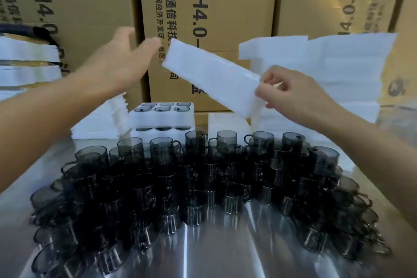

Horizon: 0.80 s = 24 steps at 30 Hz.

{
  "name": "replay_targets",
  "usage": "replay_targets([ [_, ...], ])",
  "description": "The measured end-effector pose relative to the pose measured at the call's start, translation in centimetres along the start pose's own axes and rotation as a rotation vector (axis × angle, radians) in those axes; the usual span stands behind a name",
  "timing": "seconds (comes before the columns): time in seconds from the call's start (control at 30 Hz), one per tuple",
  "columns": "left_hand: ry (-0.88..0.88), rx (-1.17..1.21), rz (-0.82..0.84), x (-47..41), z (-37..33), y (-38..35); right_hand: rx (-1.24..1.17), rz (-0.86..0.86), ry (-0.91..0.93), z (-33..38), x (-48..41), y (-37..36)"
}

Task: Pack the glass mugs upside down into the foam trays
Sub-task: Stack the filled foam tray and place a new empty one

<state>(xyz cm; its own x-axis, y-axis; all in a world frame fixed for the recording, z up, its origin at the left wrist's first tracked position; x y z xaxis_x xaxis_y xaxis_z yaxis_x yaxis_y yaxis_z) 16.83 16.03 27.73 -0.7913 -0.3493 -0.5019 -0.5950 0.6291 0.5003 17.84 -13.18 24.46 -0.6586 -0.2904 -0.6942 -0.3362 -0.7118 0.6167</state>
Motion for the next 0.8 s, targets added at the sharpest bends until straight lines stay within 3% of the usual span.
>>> replay_targets([
  [0.2,-0.086,0.192,0.281,11.4,-0.8,0.2,-0.016,0.111,0.144,3.0,13.0,2.8],
  [0.3,-0.046,0.135,0.427,17.0,0.6,-3.1,0.077,0.220,0.261,3.0,16.9,1.9],
  [0.37,-0.054,-0.049,0.531,20.9,1.9,-5.2,0.163,0.309,0.312,2.3,19.2,1.1],
  [0.57,-0.156,-0.559,0.704,27.0,5.9,-8.8,0.081,0.630,0.086,-2.0,24.3,-3.0],
  [0.67,-0.120,-0.604,0.782,27.6,7.7,-10.4,0.117,0.715,0.021,-2.5,25.5,-5.7],
  [0.8,-0.132,-0.587,0.672,26.3,8.3,-10.9,0.201,0.684,-0.080,-3.5,25.9,-7.0],
])
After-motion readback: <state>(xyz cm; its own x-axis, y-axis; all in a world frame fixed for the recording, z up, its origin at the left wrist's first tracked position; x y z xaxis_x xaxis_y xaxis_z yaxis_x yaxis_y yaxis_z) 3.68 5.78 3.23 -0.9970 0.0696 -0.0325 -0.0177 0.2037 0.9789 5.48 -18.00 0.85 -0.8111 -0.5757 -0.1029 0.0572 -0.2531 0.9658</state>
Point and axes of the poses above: each hand's wrist, its own x-axis away from the middle knuckle, its own y-axis out of the back of the hand, z = x × y, the point moved 10 cm from there along -x, towards the middle knuckle, and after that the axes turned 8 degrees about y, right-handed, at the moved point
